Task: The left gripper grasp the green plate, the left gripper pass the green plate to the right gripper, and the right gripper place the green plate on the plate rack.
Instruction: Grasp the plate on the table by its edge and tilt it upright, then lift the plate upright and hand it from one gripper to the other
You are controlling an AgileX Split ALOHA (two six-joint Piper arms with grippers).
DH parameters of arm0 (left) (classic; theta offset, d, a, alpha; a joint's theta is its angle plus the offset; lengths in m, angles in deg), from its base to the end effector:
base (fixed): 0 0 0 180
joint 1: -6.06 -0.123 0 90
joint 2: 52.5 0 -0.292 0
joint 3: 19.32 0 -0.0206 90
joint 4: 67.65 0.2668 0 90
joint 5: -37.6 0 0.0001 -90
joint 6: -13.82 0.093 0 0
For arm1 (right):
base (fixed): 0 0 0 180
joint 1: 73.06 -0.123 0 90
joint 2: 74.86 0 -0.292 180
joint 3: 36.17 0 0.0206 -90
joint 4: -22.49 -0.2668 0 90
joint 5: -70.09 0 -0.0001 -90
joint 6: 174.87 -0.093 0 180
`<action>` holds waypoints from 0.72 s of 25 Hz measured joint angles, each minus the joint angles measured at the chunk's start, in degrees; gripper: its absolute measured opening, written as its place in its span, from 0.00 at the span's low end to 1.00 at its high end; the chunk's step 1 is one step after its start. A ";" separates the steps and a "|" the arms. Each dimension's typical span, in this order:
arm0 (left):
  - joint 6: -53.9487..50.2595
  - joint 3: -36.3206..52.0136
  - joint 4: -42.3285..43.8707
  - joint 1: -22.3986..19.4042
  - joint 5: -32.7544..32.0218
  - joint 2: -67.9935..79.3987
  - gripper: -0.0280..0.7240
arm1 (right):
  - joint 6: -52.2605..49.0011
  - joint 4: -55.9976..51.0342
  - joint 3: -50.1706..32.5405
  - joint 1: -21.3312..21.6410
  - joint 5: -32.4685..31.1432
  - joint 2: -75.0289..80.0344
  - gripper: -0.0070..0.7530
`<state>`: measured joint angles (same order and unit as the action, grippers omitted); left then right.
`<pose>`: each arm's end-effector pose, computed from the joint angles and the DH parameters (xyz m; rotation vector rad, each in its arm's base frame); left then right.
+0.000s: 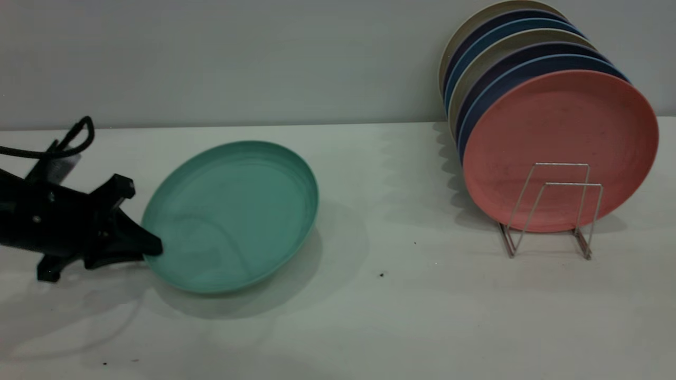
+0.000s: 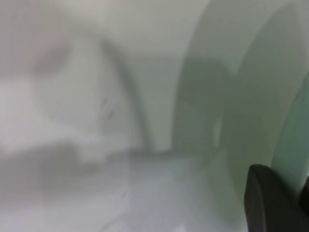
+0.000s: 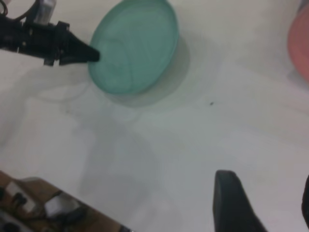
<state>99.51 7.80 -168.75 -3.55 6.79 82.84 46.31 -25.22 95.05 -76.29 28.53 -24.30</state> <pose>0.3436 0.0107 0.0067 -0.4677 2.6252 -0.7535 0.1402 0.0537 0.2732 -0.3656 2.2007 0.5941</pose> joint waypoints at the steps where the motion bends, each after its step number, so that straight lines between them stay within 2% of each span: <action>1: 1.71 0.00 0.06 0.00 0.00 -0.70 0.06 | 1.26 -1.20 0.00 0.00 0.15 2.02 0.50; 6: 9.07 0.00 0.11 1.50 0.07 -4.75 0.06 | 10.94 -10.43 0.00 0.00 3.19 11.45 0.50; 12: 16.91 0.05 0.49 7.54 0.02 -11.25 0.06 | 28.32 -27.74 0.00 0.00 4.38 24.10 0.50; 18: 16.61 0.05 0.75 13.10 -0.08 -14.38 0.06 | 46.23 -43.65 0.05 0.00 3.07 36.12 0.50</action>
<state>116.12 7.86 -168.00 9.56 6.72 68.46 92.54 -68.87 95.10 -76.29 31.60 11.82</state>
